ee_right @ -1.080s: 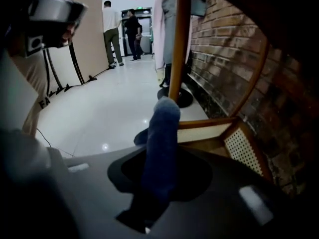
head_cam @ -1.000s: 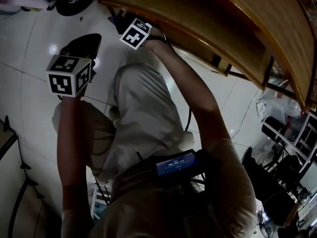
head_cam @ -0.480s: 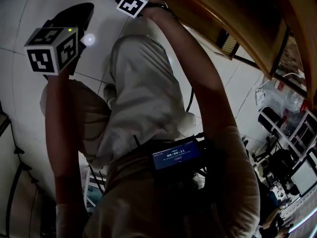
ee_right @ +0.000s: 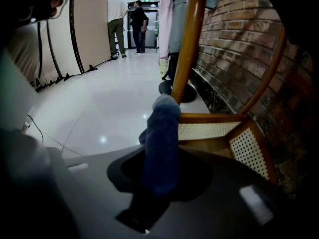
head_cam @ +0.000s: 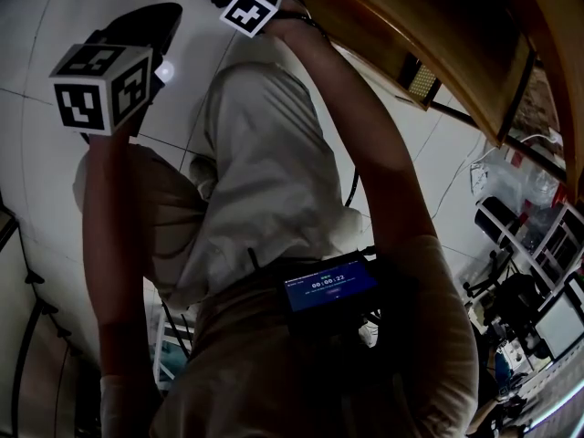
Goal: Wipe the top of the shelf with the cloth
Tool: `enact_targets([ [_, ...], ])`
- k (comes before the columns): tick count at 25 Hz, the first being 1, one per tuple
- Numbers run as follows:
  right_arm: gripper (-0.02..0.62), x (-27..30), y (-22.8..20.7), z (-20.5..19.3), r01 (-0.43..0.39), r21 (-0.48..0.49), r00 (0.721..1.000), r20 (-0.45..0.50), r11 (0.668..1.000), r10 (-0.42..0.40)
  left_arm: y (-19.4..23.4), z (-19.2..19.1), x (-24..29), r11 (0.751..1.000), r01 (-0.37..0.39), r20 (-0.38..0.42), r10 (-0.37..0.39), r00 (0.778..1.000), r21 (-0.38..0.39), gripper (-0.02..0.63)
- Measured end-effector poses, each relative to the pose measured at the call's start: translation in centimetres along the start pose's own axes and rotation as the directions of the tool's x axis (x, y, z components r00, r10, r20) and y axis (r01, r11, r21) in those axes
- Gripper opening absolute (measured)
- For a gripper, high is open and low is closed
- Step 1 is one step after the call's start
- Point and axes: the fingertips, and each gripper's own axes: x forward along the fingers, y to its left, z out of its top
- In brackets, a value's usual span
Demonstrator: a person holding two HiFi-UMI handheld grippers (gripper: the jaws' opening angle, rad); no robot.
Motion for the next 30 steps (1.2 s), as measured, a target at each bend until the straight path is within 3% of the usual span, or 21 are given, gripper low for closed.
enact_targets([
  [5,0.098,-0.8,0.2,-1.2,0.006,-0.008,1.000,-0.009,1.000,-0.006,-0.2,-0.1,0.2,1.000,0.010,-0.006,-0.010,1.000,-0.003,0.006],
  [11,0.098,-3.4,0.2,-5.4,0.013,-0.002,0.999,-0.033,1.000,-0.013,-1.0,0.3,0.2,0.999,0.033,0.001,-0.033,0.999,0.010,0.005],
  [21,0.100,-9.5,0.2,-16.2,0.051,0.018,0.995,-0.089,0.999,-0.049,-1.9,0.5,1.0,0.998,0.041,-0.007,-0.041,0.999,0.037,0.005],
  [30,0.106,-16.2,0.2,-28.4,0.132,0.003,0.976,-0.177,0.991,-0.130,-2.3,0.6,1.2,0.998,0.030,-0.022,-0.029,0.999,0.049,0.005],
])
